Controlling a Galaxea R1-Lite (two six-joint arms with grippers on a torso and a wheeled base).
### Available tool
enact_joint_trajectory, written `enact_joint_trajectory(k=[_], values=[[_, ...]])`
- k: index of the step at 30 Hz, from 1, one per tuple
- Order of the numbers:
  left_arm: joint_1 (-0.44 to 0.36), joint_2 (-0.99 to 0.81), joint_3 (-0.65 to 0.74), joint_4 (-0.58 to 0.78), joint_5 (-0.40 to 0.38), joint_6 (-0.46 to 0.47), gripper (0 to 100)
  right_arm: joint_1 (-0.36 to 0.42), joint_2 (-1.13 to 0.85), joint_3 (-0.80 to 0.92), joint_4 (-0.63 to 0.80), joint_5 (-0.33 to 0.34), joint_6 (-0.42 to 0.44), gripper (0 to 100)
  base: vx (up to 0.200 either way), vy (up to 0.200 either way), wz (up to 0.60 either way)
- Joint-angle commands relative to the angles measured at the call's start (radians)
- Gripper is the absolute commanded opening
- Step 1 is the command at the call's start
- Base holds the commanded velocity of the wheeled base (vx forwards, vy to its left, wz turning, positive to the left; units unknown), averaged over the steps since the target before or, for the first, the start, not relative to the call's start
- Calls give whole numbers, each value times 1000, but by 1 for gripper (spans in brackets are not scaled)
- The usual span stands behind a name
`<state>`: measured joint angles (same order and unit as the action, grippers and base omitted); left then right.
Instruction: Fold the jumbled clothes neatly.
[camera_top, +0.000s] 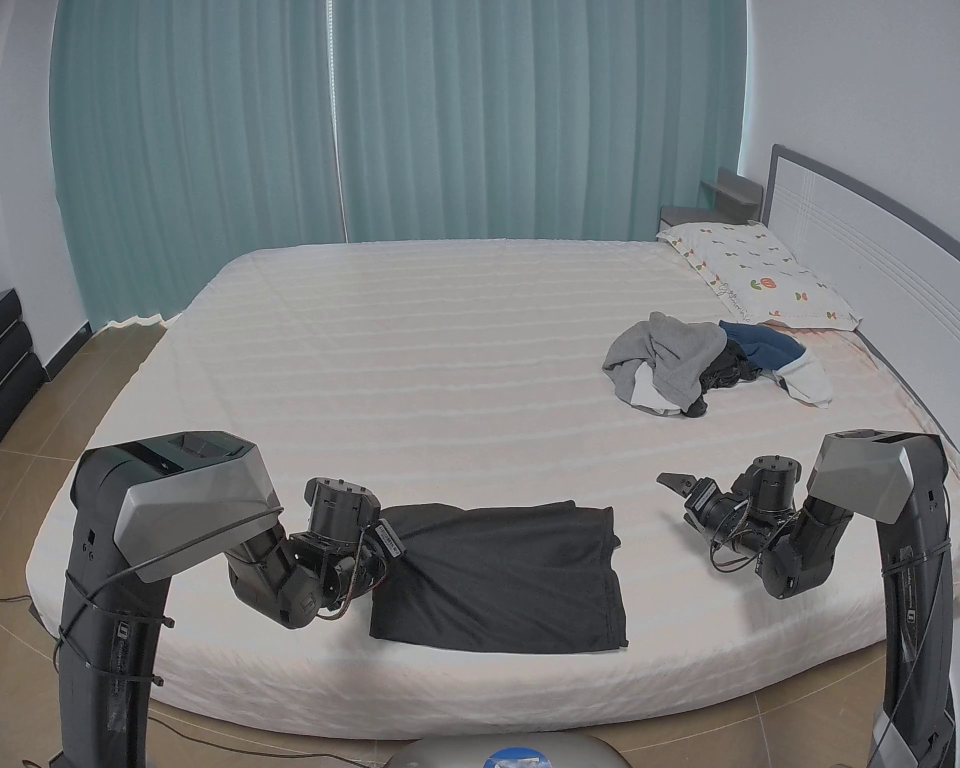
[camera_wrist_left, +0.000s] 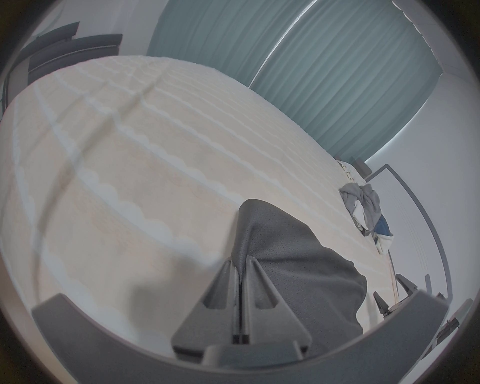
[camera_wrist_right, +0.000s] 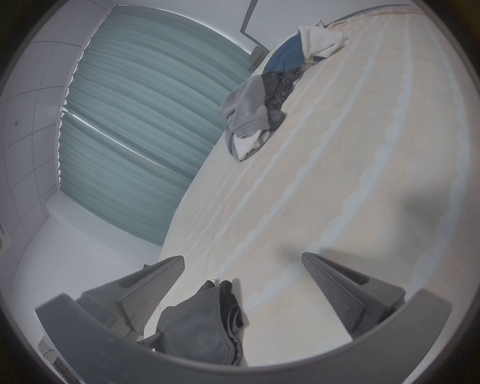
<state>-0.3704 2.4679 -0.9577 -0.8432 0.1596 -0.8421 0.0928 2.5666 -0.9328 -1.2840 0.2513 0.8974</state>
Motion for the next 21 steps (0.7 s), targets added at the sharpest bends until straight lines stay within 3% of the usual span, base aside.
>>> enact_joint_trajectory(k=[1,21], values=[[-1,-15,8,3,5,0,0,1,1,0,0,0,0,100,0,200,0],[-8,-50,-4,220,67,-2,0,1,3,0,-1,0,-3,100,0,200,0]])
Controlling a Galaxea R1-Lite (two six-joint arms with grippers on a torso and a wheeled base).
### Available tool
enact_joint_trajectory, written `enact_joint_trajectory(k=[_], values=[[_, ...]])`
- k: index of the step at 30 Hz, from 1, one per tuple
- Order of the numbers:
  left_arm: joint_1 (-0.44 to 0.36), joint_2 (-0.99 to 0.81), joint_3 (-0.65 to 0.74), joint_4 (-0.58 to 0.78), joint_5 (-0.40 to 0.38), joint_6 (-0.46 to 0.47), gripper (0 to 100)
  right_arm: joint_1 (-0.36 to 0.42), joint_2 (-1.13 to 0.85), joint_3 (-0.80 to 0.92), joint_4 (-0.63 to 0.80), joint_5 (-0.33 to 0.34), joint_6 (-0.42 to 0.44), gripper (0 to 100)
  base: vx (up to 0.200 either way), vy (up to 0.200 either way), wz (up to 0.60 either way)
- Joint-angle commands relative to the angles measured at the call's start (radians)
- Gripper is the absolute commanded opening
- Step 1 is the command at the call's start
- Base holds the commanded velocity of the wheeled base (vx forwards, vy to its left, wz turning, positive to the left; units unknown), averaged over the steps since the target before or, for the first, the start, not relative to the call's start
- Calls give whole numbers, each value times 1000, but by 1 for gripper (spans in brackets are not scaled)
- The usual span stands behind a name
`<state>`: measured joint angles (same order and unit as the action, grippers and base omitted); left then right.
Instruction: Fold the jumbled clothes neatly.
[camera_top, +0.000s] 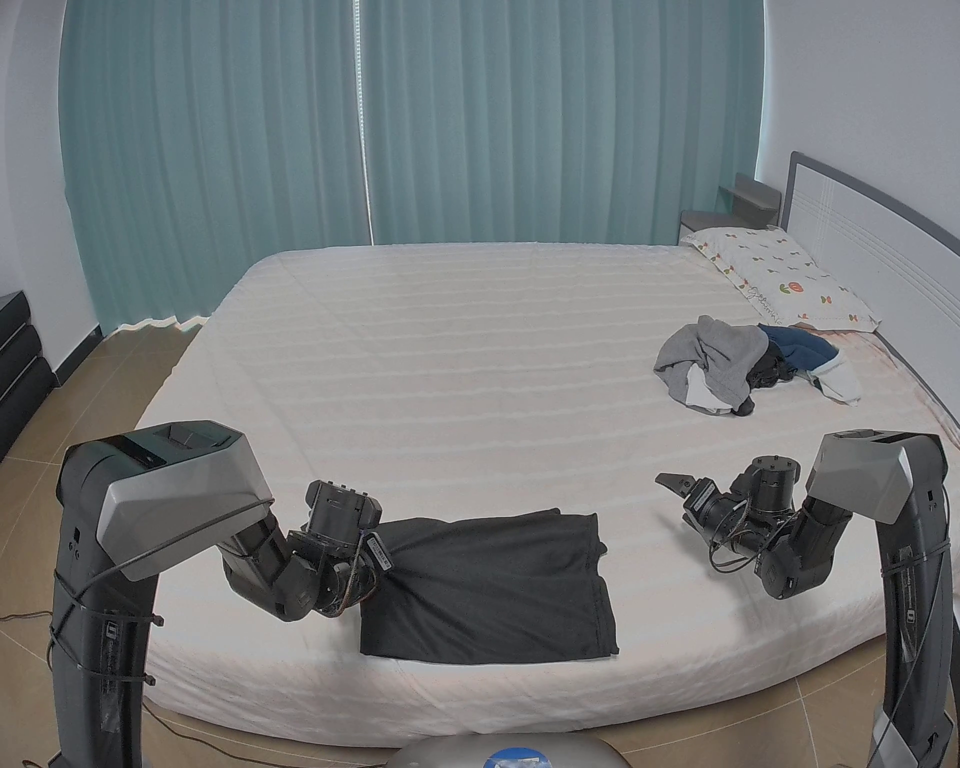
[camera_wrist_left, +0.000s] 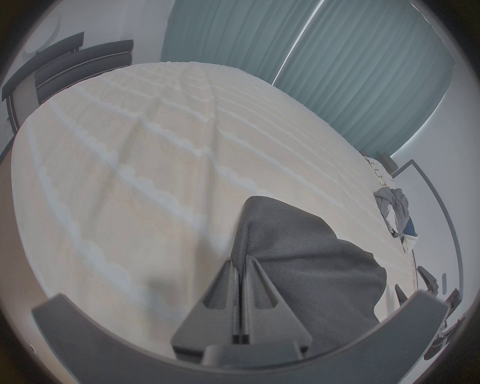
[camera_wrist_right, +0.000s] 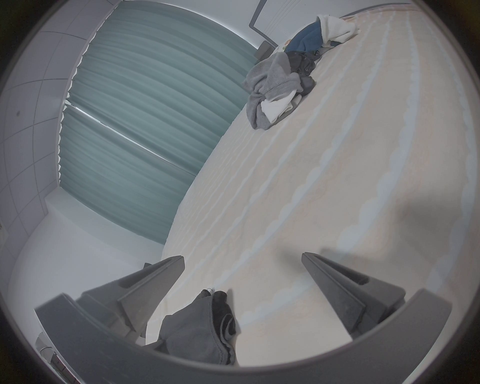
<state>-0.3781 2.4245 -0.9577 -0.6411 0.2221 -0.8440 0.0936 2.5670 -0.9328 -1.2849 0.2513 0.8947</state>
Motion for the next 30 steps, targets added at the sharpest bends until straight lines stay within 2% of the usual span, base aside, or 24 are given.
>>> enact_joint_trajectory(k=[1,3,19,20,30], values=[[-2,-7,-4,21,6,0,0,0,2,0,-1,0,0,100,0,200,0],[-5,-7,-6,27,6,-1,0,0,7,0,-2,0,-2,100,0,200,0],[-25,-7,7,31,6,-1,0,0,9,0,-5,-1,-3,100,0,0,0],[-27,-7,7,34,6,-1,100,1,9,0,-5,-1,-3,100,0,0,0],[-25,-18,0,80,6,-1,100,1,9,0,-7,-4,-3,100,0,0,0]])
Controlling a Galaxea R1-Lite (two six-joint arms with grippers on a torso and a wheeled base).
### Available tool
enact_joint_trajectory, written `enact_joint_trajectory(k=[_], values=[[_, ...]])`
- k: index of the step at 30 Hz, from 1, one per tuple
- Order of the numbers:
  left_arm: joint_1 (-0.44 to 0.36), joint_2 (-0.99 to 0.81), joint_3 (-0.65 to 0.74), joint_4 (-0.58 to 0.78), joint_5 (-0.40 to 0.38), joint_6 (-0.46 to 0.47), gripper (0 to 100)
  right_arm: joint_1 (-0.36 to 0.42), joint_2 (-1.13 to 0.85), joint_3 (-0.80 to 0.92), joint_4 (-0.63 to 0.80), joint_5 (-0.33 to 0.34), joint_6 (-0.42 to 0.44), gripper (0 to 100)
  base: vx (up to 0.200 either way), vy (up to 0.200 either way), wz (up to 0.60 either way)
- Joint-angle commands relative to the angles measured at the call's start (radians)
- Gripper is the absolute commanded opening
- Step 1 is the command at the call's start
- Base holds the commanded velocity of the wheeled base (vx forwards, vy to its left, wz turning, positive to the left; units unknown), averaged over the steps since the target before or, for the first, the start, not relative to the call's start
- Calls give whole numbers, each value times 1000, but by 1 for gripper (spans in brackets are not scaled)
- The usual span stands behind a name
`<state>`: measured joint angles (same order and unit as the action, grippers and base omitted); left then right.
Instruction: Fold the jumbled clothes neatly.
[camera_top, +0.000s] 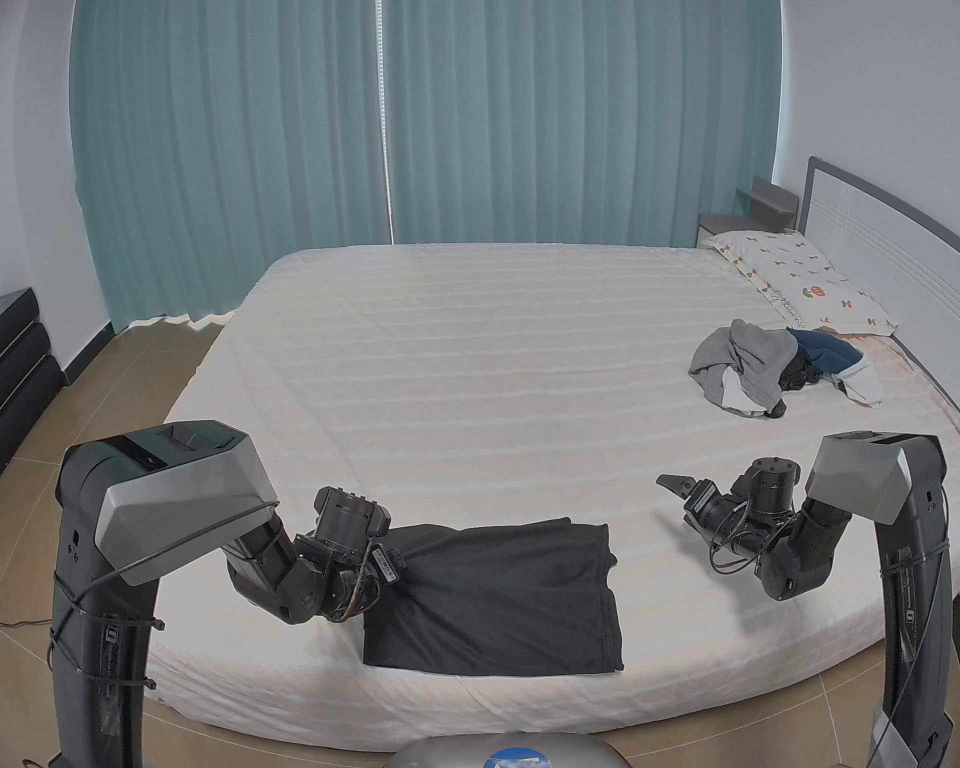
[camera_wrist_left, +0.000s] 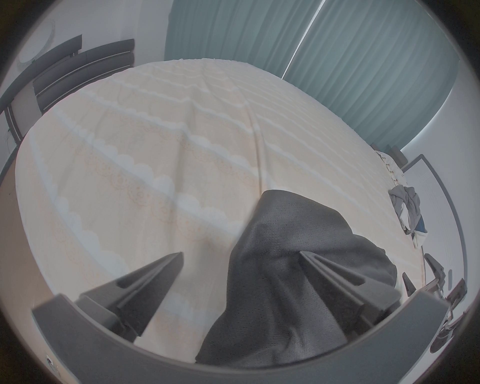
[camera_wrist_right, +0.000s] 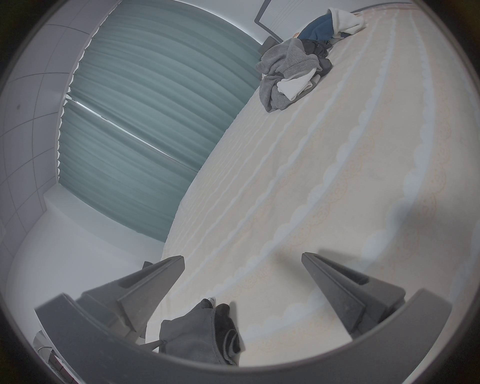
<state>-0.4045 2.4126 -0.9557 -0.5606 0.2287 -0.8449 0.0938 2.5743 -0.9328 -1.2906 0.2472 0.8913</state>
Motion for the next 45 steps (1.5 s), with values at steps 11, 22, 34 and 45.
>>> enact_joint_trajectory(k=[11,22,34,45], values=[[72,-158,43,-12,-12,10,100,7,-88,69,5,-28,-49,100,0,0,0],[62,-352,100,-24,-2,113,100,135,-442,434,-78,-154,-210,100,0,0,0],[24,-785,399,-212,90,176,100,184,-1180,681,234,-206,-451,100,0,0,0],[18,-1204,598,-208,311,454,100,147,-1861,716,855,-207,-706,100,0,0,0]])
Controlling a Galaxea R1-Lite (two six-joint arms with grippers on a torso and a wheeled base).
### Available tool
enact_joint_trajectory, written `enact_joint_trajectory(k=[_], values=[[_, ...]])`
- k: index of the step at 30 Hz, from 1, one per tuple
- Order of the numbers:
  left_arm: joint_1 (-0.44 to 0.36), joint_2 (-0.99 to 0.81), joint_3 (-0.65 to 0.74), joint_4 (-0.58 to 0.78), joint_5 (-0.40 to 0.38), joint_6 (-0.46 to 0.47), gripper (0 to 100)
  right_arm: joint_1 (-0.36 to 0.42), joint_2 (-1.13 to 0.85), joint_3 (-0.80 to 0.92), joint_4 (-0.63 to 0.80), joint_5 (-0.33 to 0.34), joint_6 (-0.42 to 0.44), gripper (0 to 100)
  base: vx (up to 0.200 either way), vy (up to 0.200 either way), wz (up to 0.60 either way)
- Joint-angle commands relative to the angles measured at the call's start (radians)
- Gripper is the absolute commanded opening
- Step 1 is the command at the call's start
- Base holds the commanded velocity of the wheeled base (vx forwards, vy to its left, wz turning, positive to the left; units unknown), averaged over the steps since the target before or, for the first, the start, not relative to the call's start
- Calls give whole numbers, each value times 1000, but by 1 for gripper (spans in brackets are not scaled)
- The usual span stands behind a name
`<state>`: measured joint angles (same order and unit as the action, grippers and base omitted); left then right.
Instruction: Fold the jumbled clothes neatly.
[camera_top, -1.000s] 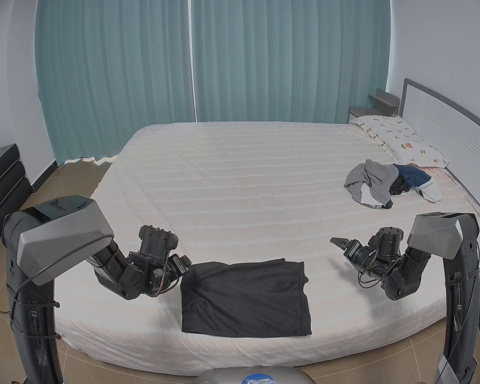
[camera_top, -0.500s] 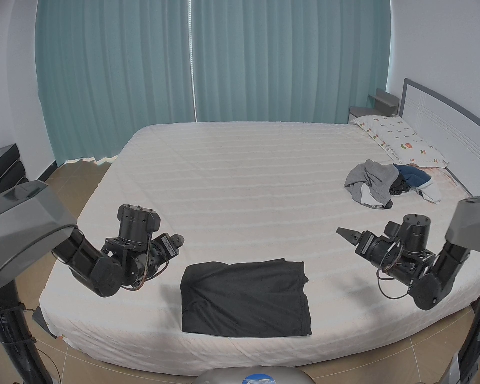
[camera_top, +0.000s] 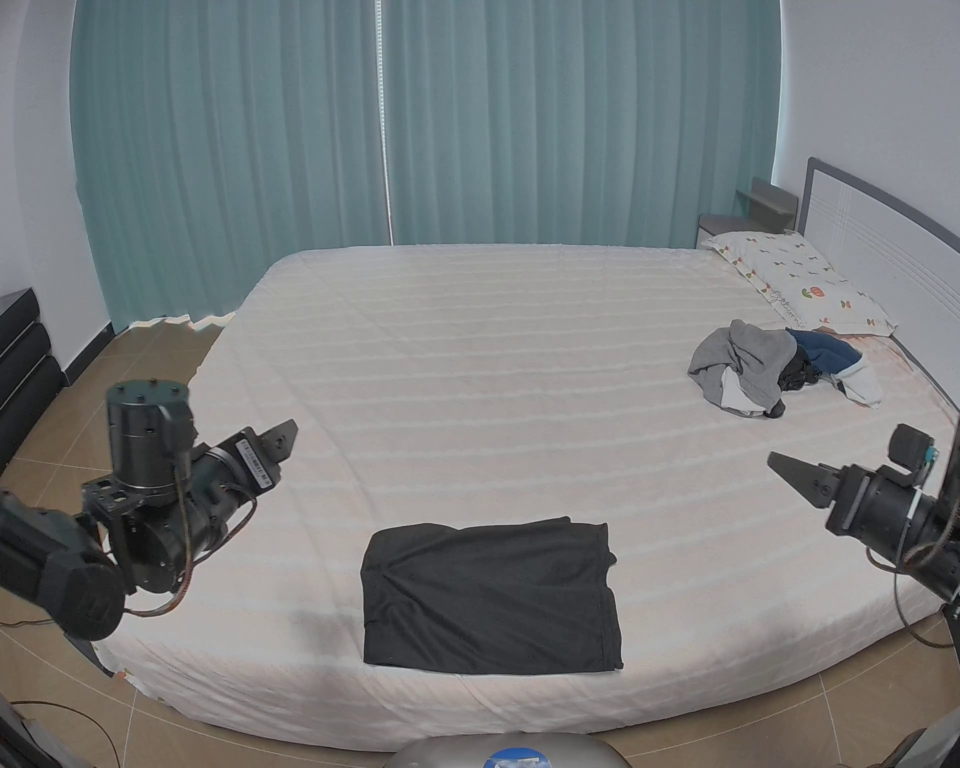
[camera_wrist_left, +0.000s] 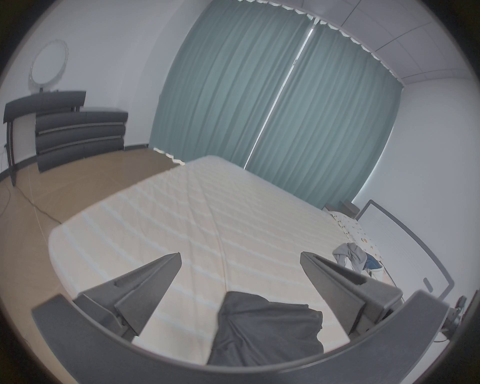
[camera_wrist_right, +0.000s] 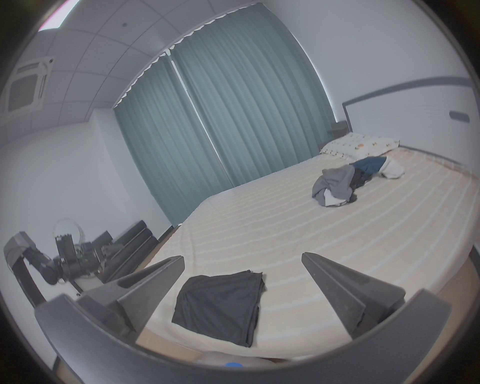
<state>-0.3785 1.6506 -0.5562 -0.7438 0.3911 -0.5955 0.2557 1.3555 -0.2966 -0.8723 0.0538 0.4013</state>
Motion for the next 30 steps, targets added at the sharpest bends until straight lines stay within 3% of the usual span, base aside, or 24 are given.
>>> enact_joint_trajectory(k=[1,4,7,9,13,17,20,25,30], values=[[-8,-486,214,-20,160,240,100,-24,-708,85,500,-14,-252,100,0,0,0],[-7,-606,251,4,193,333,100,-82,-865,90,668,-14,-352,100,0,0,0],[-7,-687,271,31,221,375,100,-131,-952,83,756,-6,-387,100,0,0,0],[4,-810,285,118,265,408,100,-171,-1070,65,857,-6,-440,100,0,0,0],[7,-928,288,236,311,436,100,-184,-1156,53,926,-15,-486,100,0,0,0],[121,-1088,289,389,321,468,100,-194,-1247,28,1033,-37,-496,100,0,0,0],[153,-1164,291,434,316,480,100,-193,-1268,20,1061,-65,-498,100,0,0,0],[190,-1276,325,485,316,477,100,-237,-1323,39,1067,-49,-498,100,0,0,0],[280,-1419,344,609,282,496,100,-253,-1356,79,1023,-45,-590,100,0,0,0]])
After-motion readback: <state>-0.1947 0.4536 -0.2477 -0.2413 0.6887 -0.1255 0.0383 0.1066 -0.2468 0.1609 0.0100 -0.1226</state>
